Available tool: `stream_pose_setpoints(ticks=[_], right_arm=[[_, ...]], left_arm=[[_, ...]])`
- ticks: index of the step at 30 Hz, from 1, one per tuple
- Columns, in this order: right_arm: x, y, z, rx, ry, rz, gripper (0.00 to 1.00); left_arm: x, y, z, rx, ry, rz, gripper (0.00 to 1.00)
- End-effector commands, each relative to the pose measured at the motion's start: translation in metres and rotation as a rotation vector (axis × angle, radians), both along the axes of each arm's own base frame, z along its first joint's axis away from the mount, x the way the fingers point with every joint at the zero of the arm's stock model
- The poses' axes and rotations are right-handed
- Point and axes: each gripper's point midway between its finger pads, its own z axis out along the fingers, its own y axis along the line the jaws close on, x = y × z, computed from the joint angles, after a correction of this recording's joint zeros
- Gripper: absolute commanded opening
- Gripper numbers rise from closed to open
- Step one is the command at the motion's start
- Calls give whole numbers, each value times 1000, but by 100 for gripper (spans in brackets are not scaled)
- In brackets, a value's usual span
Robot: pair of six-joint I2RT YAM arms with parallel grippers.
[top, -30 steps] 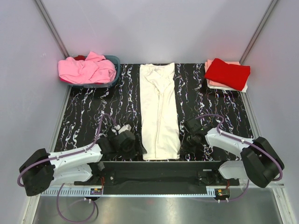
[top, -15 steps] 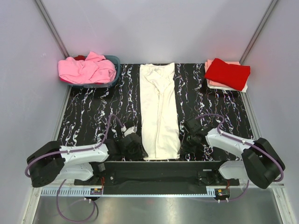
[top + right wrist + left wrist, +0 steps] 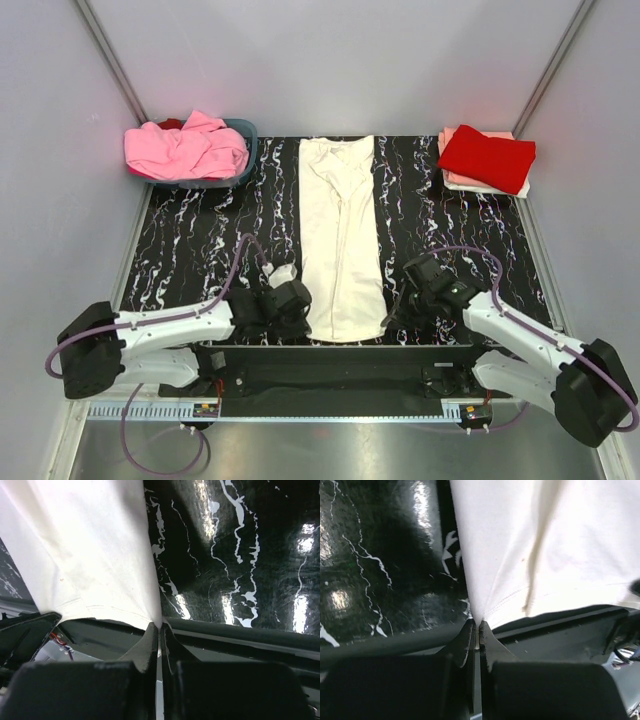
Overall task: Fold and stack the t-shirts
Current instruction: Fold the tshirt
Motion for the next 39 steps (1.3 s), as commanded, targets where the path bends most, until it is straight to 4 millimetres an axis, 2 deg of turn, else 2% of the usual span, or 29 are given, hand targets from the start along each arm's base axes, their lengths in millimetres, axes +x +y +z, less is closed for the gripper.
stream_pose_setpoints(ticks=[1,4,7,9,10,12,13,15,16,17,19,20,21,23,24,26,27,28,29,30,31,32,33,34,35,37,39], right_arm=[[-6,1,13,23,10,-18,0],[2,0,25,9,-26,-26,0],[27,5,54,-14,-112,-30,0],[41,0,62,-74,-146,-38,0],[54,4,73,-92,-175,-19,0],[69,4,80,-123,-197,-17,0],[84,6,88,-130,-218,-16,0],[100,7,93,-132,-233,-18,0],[118,5,97,-135,-245,-30,0],[125,6,98,-129,-245,-29,0],[148,9,103,-129,-260,-24,0],[158,7,104,-129,-264,-30,0],[166,6,105,-139,-271,-18,0],[189,7,106,-149,-273,-24,0],[195,7,104,-158,-270,-12,0],[216,10,102,-157,-265,-9,0],[225,6,100,-161,-264,-18,0],[237,8,99,-165,-260,-15,0],[242,9,98,-162,-259,-12,0],[248,5,97,-169,-254,-18,0],[259,6,96,-170,-258,-19,0],[264,7,95,-168,-261,-20,0],[270,3,93,-175,-255,-26,0],[278,4,91,-175,-255,-27,0],[282,4,89,-175,-249,-26,0],[295,2,84,-181,-244,-24,0],[301,1,80,-184,-237,-18,0]], left_arm=[[11,-1,38,3,-77,26,0],[18,-7,60,-14,-111,19,0],[27,-4,73,18,-138,24,0],[40,-2,81,30,-154,36,0],[44,0,83,36,-163,27,0],[60,3,90,24,-171,51,0],[66,3,93,26,-187,37,0],[86,7,103,23,-196,66,0],[94,9,102,46,-201,51,0],[108,10,111,32,-209,73,0],[124,10,109,55,-210,55,0],[136,14,110,59,-210,73,0],[146,9,122,36,-223,70,0],[165,11,116,69,-211,66,0],[176,8,126,55,-227,66,0],[198,8,126,66,-227,70,0],[204,7,125,63,-224,68,0],[213,6,116,80,-209,56,0],[227,6,122,68,-224,62,0],[233,4,121,61,-218,54,0],[240,3,109,81,-193,37,0],[252,2,115,70,-207,40,0],[256,1,112,66,-199,30,0],[263,1,101,86,-182,22,0],[274,3,105,81,-196,33,0],[280,0,93,73,-162,14,0],[293,2,96,61,-168,22,0]])
